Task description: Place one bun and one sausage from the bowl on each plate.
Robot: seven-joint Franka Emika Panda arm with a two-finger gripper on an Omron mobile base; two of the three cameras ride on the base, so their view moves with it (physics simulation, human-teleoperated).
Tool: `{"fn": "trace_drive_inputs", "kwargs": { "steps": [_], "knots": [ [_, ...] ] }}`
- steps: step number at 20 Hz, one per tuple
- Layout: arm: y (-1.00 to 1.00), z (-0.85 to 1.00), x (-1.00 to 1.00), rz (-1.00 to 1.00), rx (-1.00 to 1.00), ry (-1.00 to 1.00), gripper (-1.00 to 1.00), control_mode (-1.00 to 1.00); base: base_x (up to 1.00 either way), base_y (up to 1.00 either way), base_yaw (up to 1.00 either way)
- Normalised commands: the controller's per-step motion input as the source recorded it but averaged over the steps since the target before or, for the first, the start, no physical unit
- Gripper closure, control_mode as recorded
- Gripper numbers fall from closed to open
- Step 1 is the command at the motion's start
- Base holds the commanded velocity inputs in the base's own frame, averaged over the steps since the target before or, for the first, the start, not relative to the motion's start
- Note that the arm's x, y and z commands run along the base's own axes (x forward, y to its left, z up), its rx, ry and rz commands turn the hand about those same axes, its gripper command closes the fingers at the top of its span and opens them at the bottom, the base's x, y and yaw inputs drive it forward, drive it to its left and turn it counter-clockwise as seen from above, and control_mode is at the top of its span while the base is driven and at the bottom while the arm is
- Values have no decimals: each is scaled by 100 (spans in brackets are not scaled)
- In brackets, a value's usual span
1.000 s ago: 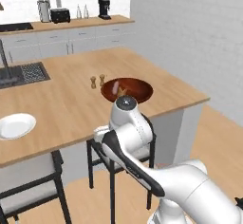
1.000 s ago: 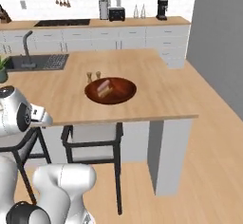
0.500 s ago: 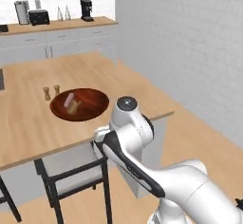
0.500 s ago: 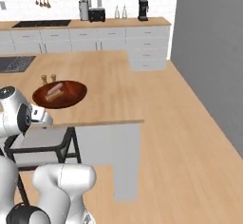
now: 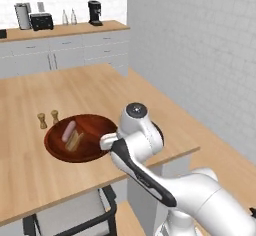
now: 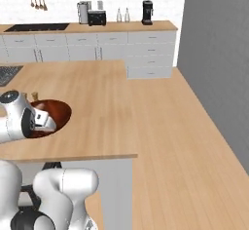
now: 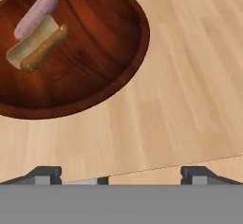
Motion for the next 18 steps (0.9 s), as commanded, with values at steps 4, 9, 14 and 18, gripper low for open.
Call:
{"fn": "trace_drive_inputs", "kwargs": {
  "steps": [4, 9, 14, 18],
  "knots": [
    [100, 64, 69, -1, 16, 2, -100, -100, 0, 0, 0],
    [100, 29, 93, -9, 7, 18, -100, -100, 0, 0, 0],
    [91, -30, 50, -12, 0, 39, -100, -100, 0, 0, 0],
    [63, -64, 1, 7, -13, 12, -100, -100, 0, 0, 0]
  ]
}}
